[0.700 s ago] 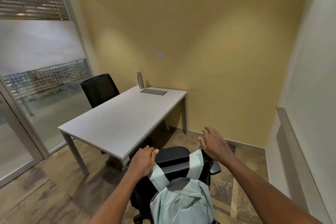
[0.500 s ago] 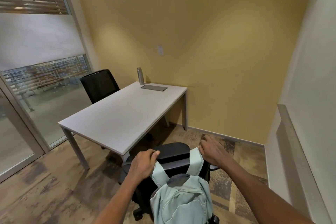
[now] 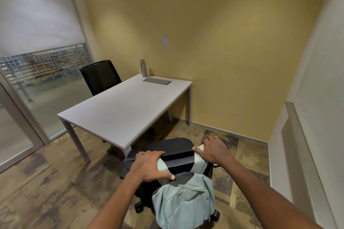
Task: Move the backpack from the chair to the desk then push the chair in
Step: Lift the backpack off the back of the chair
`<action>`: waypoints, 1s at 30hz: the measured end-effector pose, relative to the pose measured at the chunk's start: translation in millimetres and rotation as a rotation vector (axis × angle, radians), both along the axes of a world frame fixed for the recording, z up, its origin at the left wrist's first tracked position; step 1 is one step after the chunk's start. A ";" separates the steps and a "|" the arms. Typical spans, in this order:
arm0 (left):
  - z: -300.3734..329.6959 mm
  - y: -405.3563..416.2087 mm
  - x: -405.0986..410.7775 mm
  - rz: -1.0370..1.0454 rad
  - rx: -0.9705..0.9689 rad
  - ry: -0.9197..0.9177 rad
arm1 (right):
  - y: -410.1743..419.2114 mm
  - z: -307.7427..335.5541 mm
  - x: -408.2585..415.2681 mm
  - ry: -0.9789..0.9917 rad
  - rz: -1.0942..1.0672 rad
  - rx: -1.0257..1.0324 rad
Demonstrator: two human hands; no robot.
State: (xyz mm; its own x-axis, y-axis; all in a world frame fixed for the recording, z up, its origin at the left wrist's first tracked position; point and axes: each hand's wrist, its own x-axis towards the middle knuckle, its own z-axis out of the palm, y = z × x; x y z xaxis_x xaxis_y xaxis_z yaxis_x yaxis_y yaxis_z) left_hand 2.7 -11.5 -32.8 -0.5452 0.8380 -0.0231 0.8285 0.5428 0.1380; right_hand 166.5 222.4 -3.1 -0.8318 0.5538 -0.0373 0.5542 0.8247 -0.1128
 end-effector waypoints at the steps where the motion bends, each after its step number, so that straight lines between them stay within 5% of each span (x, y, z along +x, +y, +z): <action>1: -0.5 0.4 -1.0 -0.009 -0.010 0.013 | -2.6 3.4 -5.0 -0.046 -0.015 0.001; 8: -5.5 0.8 -0.6 -0.012 0.033 0.092 | -14.5 21.7 -33.7 -0.245 -0.124 -0.151; 16: -9.5 -0.2 -3.3 -0.048 0.049 0.116 | -22.9 16.0 -41.8 -0.226 -0.418 -0.078; 21: -8.0 0.7 -4.3 -0.061 0.060 0.112 | -2.3 27.1 -31.9 -0.192 -0.549 -0.208; 25: -7.5 0.4 -4.2 -0.055 0.051 0.119 | 22.8 33.9 -11.3 0.036 -0.374 -0.279; 30: -5.8 3.3 -2.1 -0.040 0.025 0.102 | 52.1 18.9 14.1 0.453 -0.606 -0.760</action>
State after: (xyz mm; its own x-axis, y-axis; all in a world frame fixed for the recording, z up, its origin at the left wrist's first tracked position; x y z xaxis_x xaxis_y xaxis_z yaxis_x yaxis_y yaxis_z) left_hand 0.5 -8.2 -38.6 -0.5097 0.8588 0.0518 0.8599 0.5063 0.0653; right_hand 180.6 274.6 15.8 -0.4493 0.8404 -0.3031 0.6252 0.0534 -0.7787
